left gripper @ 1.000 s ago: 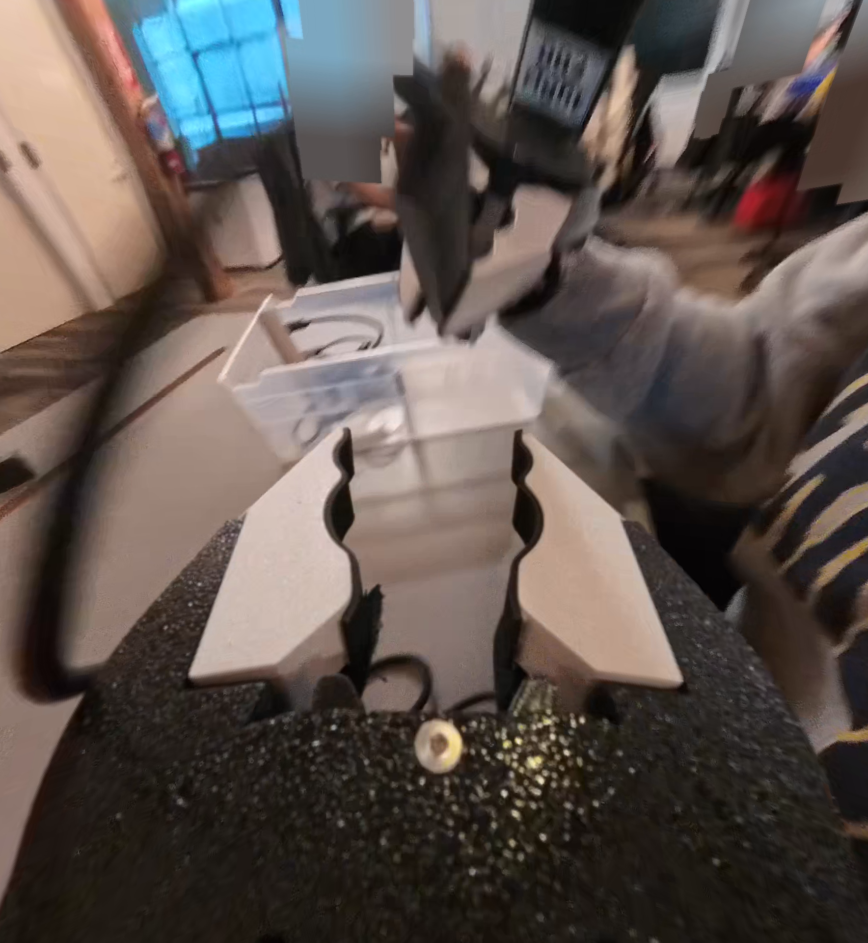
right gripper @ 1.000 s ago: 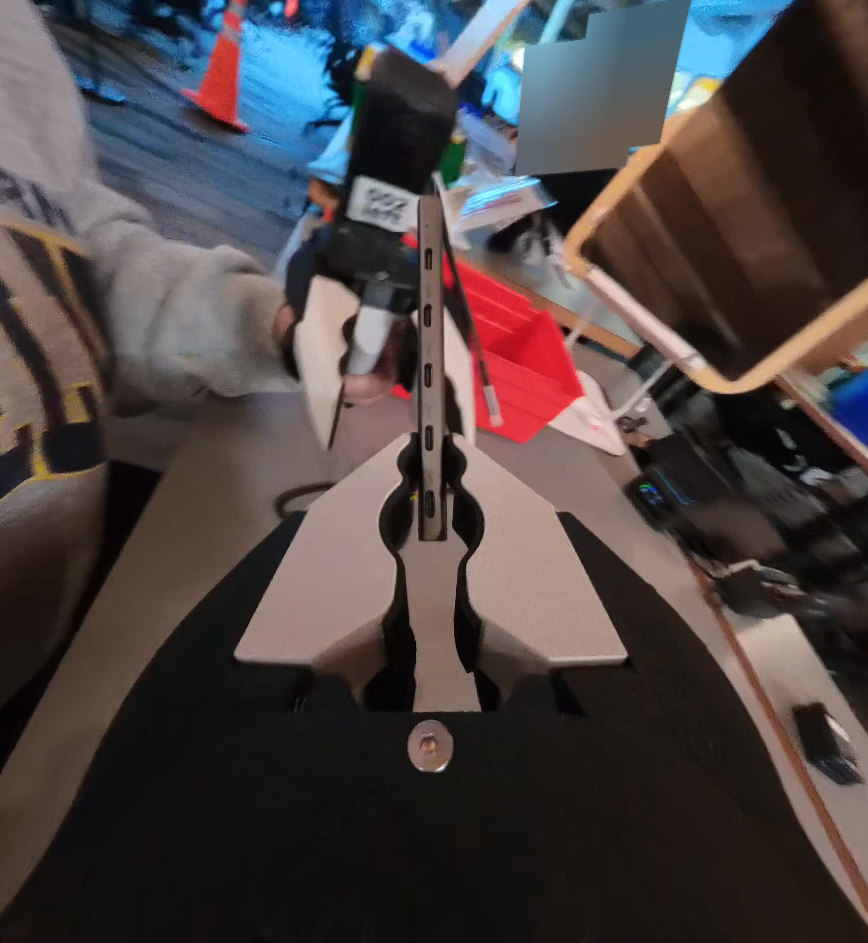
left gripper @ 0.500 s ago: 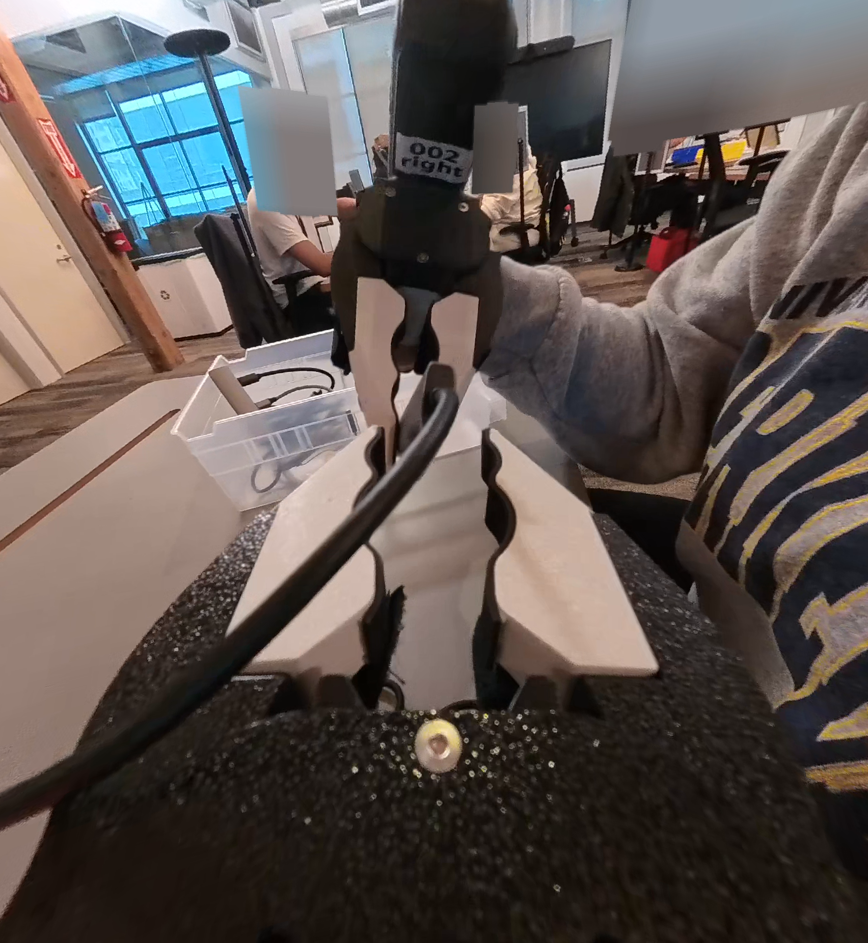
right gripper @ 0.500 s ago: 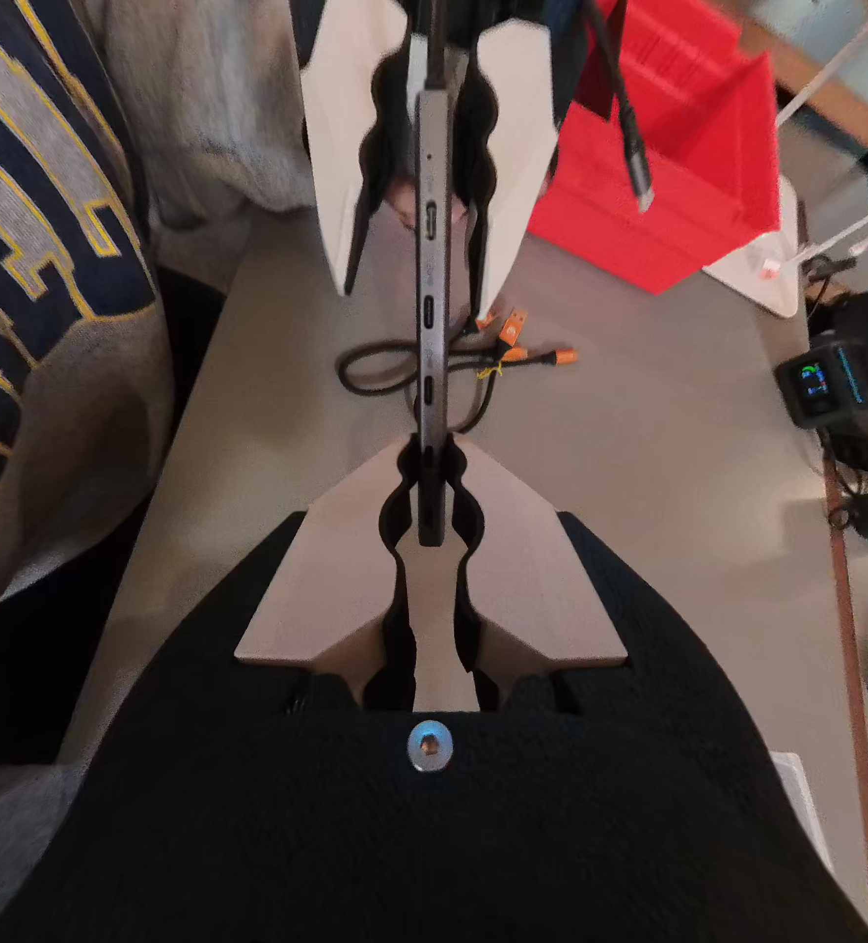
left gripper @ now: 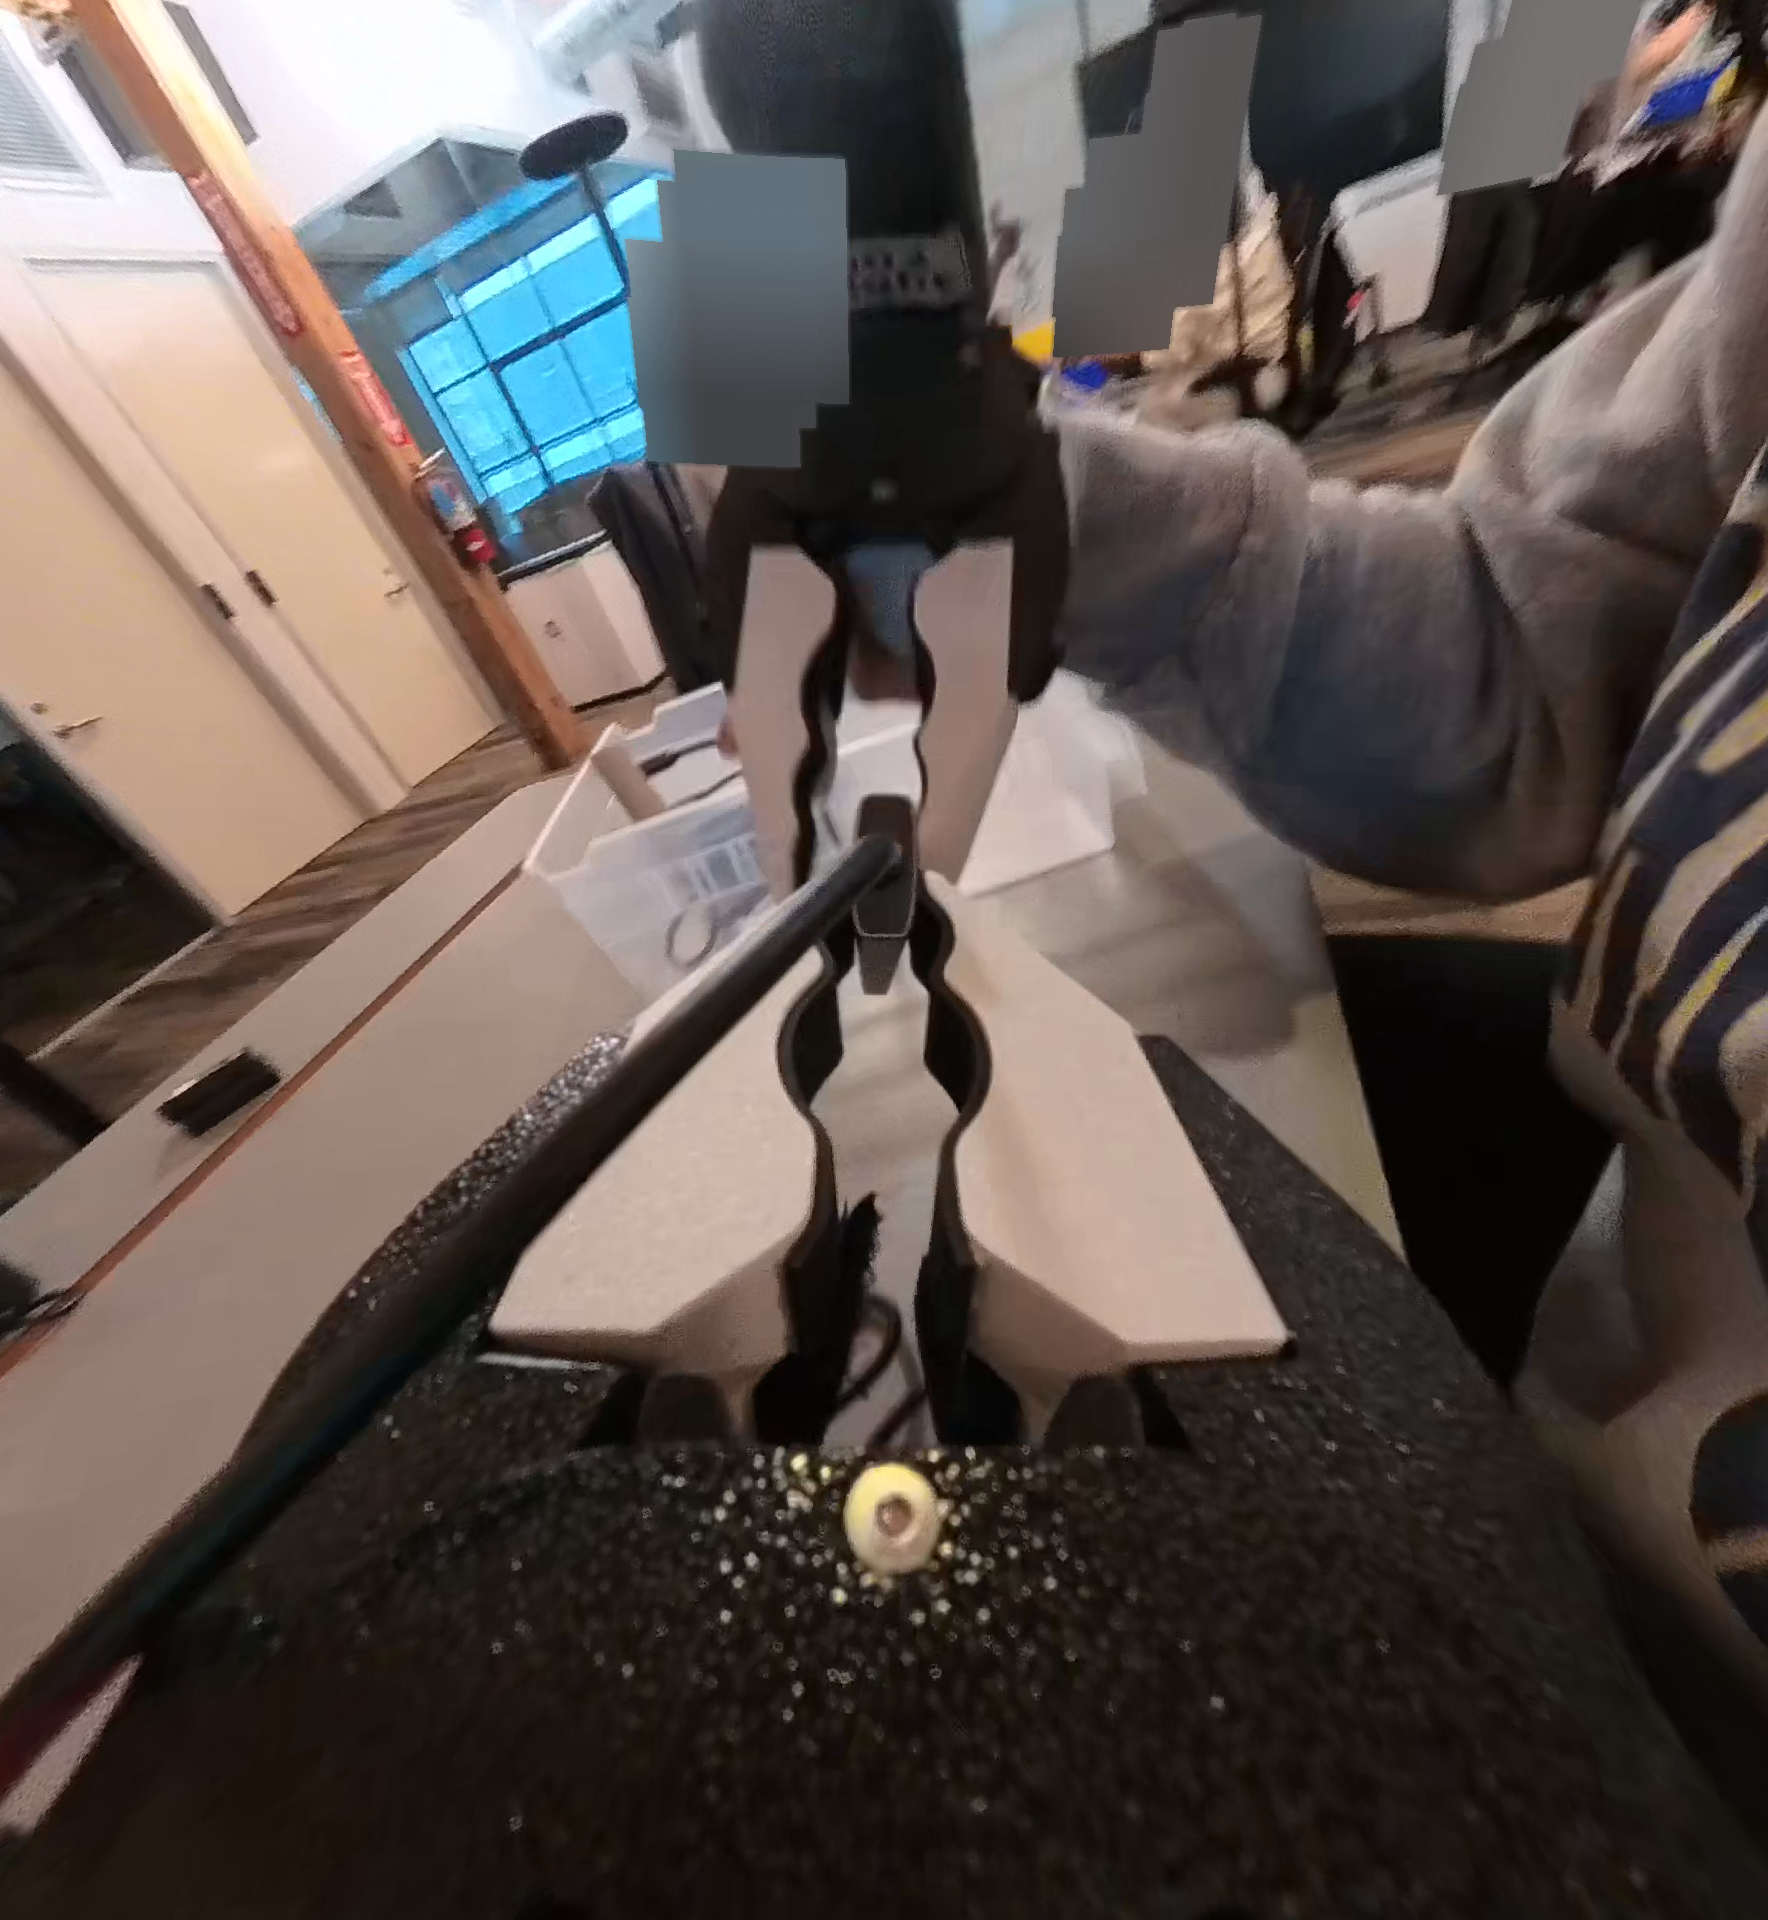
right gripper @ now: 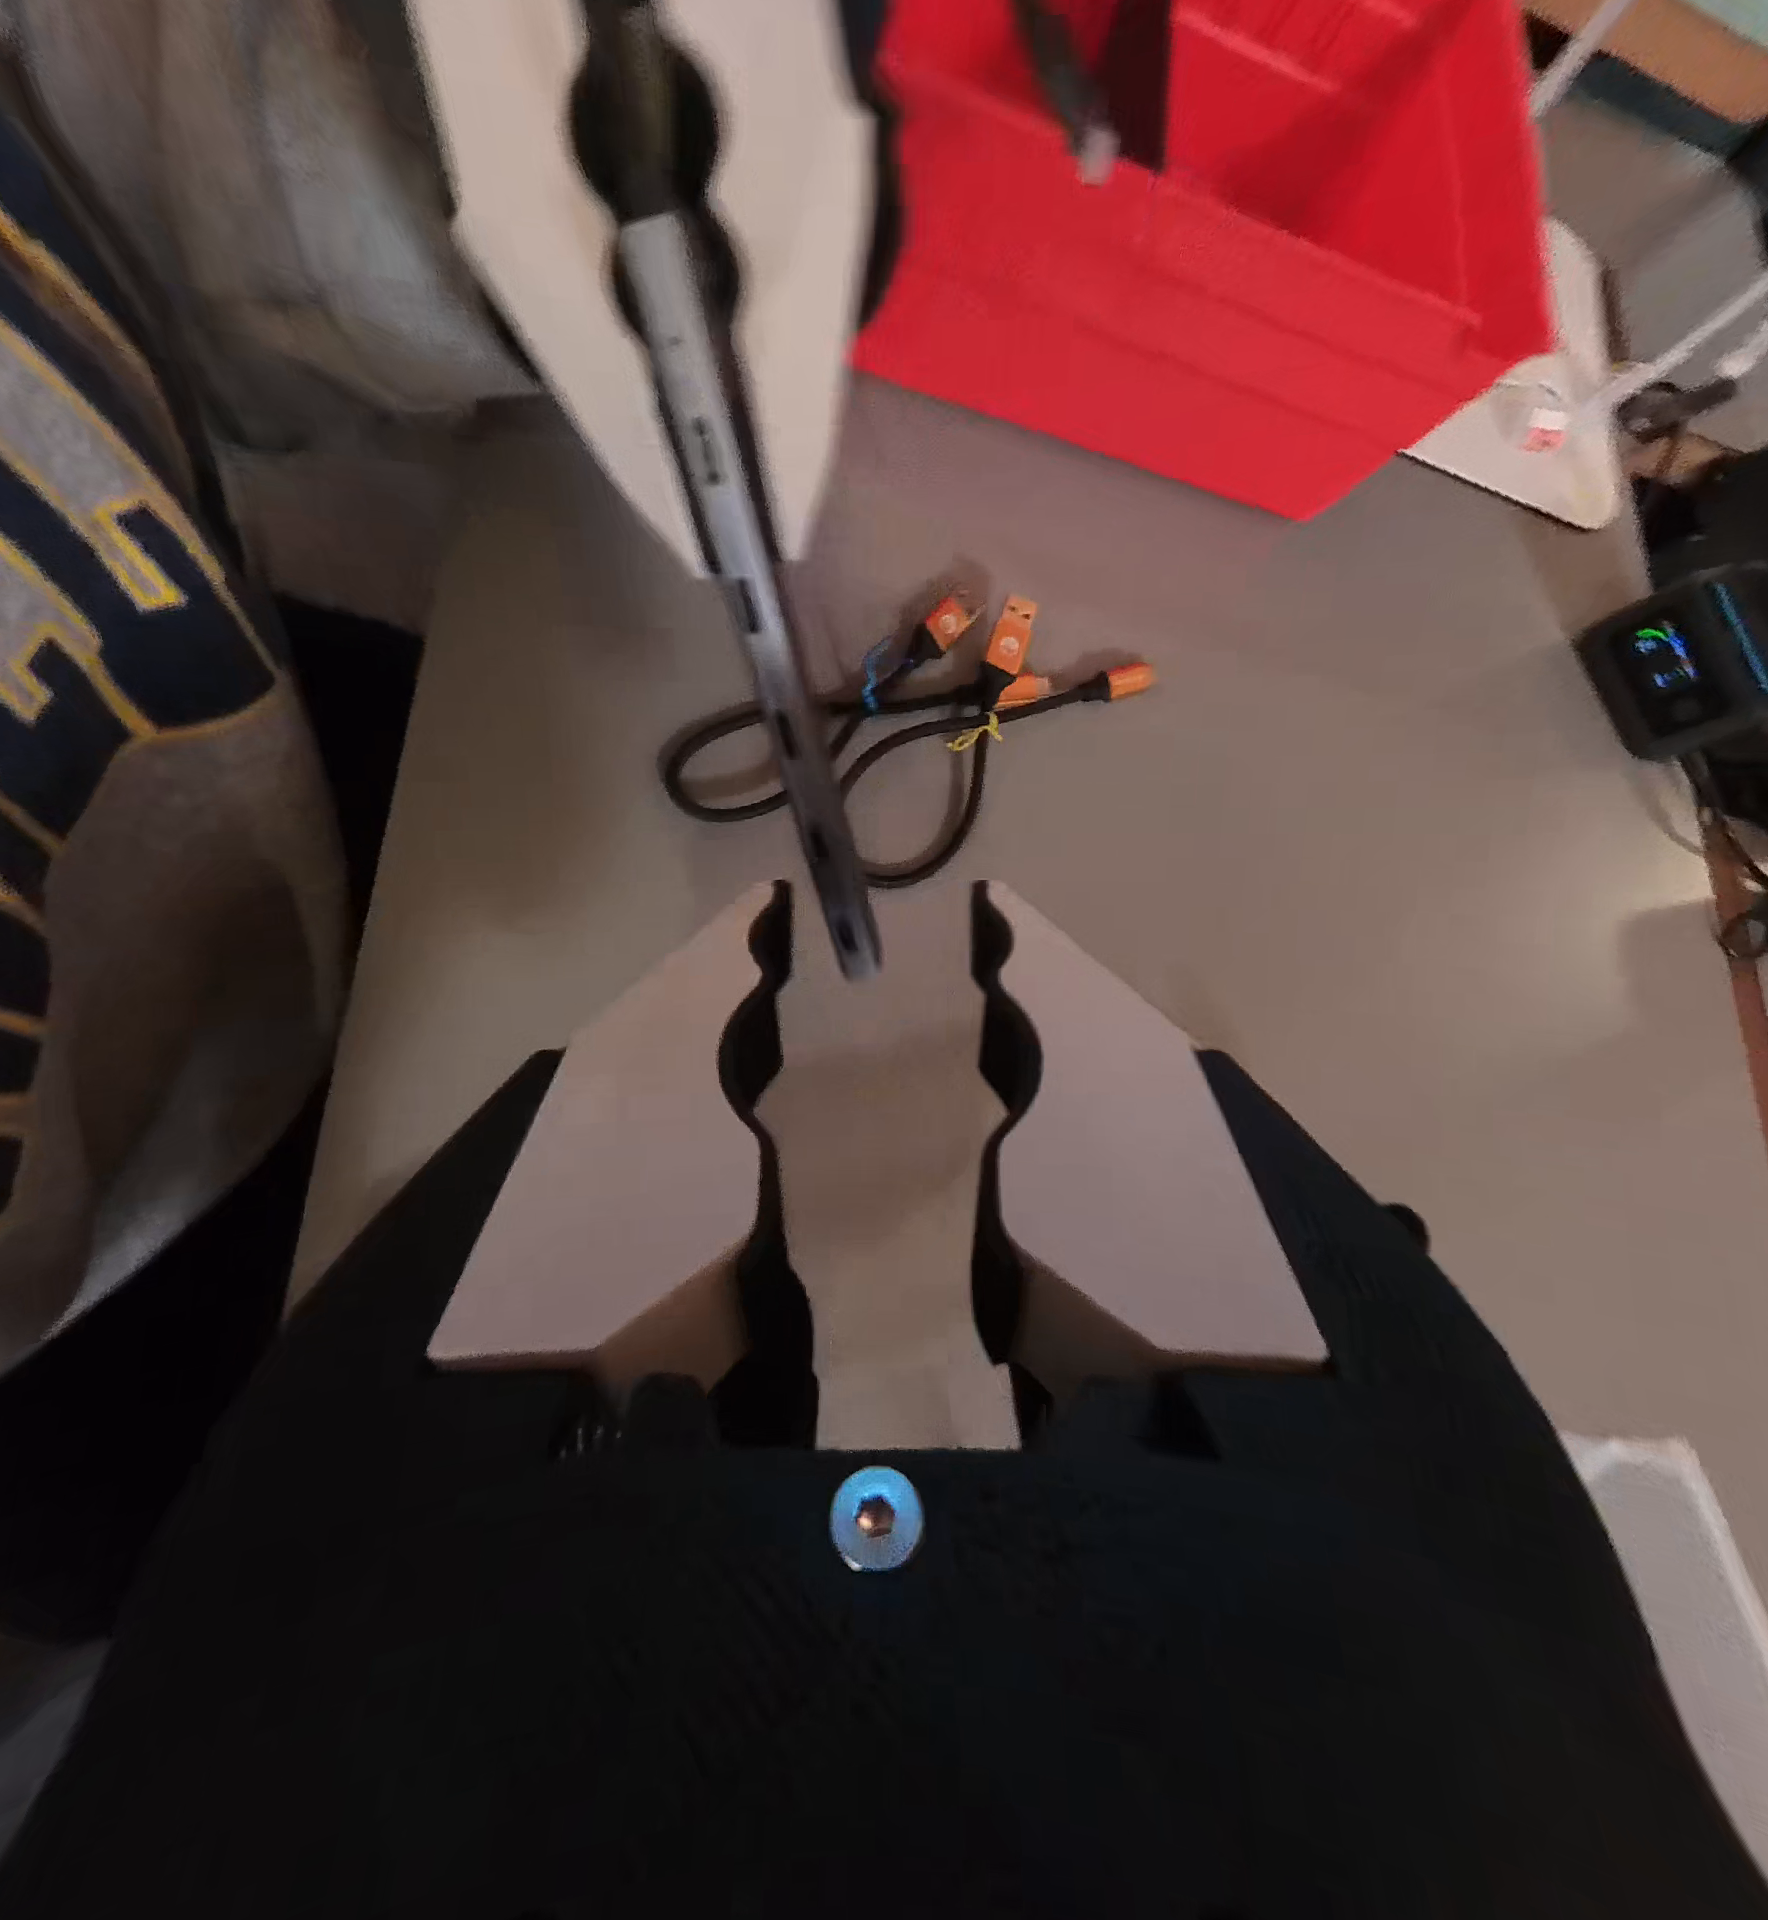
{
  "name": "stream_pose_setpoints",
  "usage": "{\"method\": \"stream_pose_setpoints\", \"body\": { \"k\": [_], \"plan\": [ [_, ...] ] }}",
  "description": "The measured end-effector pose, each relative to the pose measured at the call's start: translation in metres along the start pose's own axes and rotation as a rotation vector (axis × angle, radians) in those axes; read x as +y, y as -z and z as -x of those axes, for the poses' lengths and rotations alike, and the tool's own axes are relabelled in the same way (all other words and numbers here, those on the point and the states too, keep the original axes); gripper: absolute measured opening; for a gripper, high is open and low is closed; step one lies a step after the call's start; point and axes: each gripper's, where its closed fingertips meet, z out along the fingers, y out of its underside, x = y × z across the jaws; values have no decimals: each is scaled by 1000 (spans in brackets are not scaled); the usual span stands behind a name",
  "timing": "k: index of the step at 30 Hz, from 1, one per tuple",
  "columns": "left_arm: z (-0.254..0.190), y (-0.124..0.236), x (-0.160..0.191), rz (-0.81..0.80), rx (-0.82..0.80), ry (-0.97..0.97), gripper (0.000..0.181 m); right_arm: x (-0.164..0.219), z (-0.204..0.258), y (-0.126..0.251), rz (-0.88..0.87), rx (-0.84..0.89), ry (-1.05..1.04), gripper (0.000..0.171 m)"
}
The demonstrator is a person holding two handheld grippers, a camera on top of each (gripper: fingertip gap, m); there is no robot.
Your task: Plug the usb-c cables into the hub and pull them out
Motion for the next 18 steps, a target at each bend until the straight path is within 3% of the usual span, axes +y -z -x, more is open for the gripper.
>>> {"method": "stream_pose_setpoints", "body": {
  "k": [2, 5, 8, 13, 18],
  "plan": [
    [-9, 12, 14, 78, -50, -63, 6, 0, -11, 9, -60, 55, -58, 42],
    [-16, 33, 38, 216, -182, -219, 6, 5, -40, 5, -109, 163, -175, 38],
    [-12, 51, 43, 273, -325, -319, 6, 13, -55, -33, -76, 143, -320, 32],
    [0, 70, 52, 329, -442, -349, 6, 3, -47, -109, -61, 8, -280, 20],
    [10, 89, 66, 406, -526, -369, 6, 14, -42, -148, 52, -91, -354, 19]
  ]
}}
